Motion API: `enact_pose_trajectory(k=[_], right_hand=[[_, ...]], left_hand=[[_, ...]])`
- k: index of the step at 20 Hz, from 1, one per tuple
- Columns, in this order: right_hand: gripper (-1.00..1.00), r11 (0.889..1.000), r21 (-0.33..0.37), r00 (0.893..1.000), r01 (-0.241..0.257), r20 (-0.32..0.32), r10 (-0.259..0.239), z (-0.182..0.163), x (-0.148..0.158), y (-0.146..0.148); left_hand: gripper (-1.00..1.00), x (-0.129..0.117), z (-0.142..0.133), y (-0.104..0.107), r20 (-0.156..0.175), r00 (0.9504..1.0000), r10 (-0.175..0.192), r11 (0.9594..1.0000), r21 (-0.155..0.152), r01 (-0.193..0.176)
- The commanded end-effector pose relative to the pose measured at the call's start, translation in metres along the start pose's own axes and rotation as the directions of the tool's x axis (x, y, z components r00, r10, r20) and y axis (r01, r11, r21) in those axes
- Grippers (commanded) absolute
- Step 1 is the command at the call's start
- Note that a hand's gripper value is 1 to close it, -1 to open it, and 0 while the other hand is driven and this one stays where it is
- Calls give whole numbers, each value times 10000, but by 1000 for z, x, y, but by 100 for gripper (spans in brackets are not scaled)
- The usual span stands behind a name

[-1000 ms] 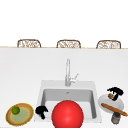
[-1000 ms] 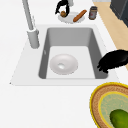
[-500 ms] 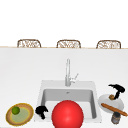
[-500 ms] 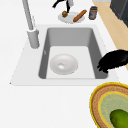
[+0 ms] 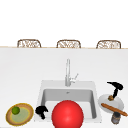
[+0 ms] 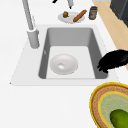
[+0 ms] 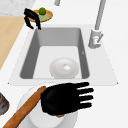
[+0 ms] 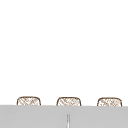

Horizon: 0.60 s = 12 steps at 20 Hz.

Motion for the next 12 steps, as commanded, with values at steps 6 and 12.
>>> enact_pose_trajectory(k=[6,12], right_hand=[[-100,9885,1257,9944,-845,-530,918,2,41,7],[-100,9894,1196,9952,-821,-437,879,-8,73,19]], left_hand=[[0,0,0,0,0,10000,0,10000,0,0],[0,0,0,0,0,10000,0,10000,0,0]])
